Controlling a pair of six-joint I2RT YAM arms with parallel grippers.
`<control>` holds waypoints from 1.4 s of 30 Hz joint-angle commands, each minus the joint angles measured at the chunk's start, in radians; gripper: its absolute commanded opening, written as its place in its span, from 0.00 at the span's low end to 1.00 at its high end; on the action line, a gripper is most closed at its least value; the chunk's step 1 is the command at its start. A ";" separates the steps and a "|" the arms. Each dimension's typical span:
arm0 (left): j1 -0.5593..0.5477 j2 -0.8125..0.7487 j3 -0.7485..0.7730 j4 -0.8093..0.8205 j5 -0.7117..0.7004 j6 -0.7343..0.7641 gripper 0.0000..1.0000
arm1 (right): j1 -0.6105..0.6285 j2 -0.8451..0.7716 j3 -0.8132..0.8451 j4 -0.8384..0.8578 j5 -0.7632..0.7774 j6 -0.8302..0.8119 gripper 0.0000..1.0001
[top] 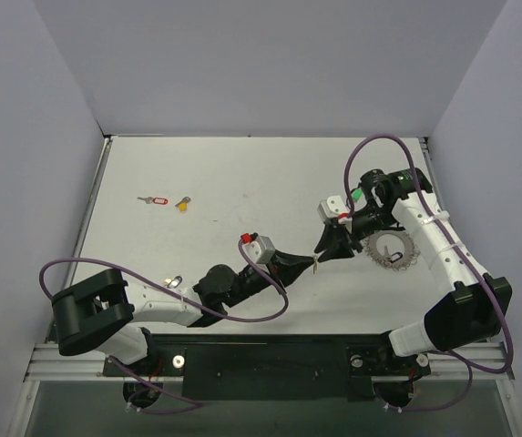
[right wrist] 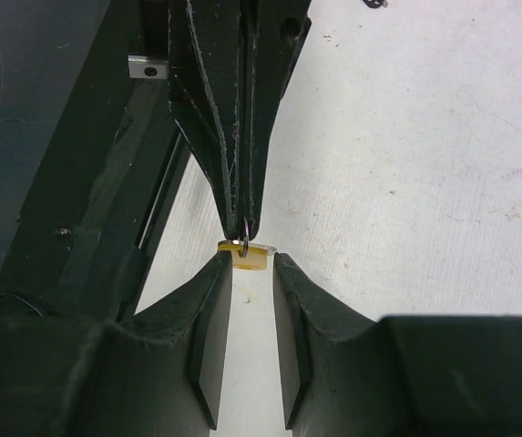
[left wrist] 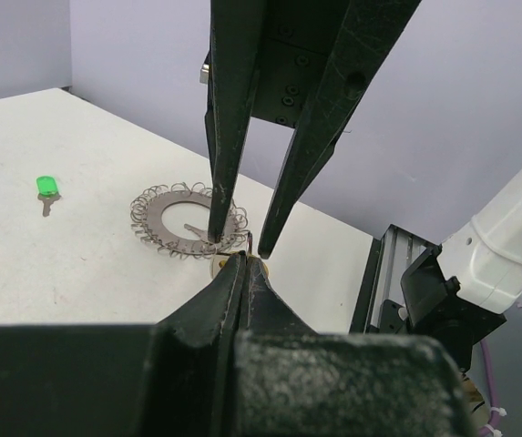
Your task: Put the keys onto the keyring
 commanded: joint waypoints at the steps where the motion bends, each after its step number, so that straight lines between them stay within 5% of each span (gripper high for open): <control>1: 0.004 -0.015 0.019 0.051 0.009 0.003 0.00 | 0.021 0.004 0.015 -0.264 -0.043 -0.005 0.21; 8: 0.004 -0.014 0.019 0.057 0.003 0.006 0.00 | 0.028 0.006 0.015 -0.265 -0.040 -0.002 0.01; 19: 0.013 -0.003 0.010 0.056 0.006 -0.022 0.00 | 0.032 0.010 0.020 -0.264 -0.040 0.036 0.00; 24: 0.023 -0.033 -0.010 0.034 0.016 -0.031 0.39 | -0.013 0.006 0.005 -0.258 -0.032 0.047 0.00; 27: 0.023 -0.073 -0.038 0.001 0.016 -0.016 0.50 | -0.045 -0.002 -0.018 -0.232 -0.002 0.082 0.00; 31: 0.029 -0.184 -0.073 -0.113 0.003 0.029 0.58 | -0.085 -0.031 -0.073 -0.160 0.073 0.151 0.00; 37: 0.064 -0.435 -0.088 -0.455 -0.020 0.118 0.63 | -0.111 -0.173 -0.240 0.172 0.398 0.608 0.00; 42: 0.084 -0.655 -0.055 -0.756 -0.055 0.205 0.67 | -0.169 -0.229 -0.325 0.177 0.563 0.670 0.00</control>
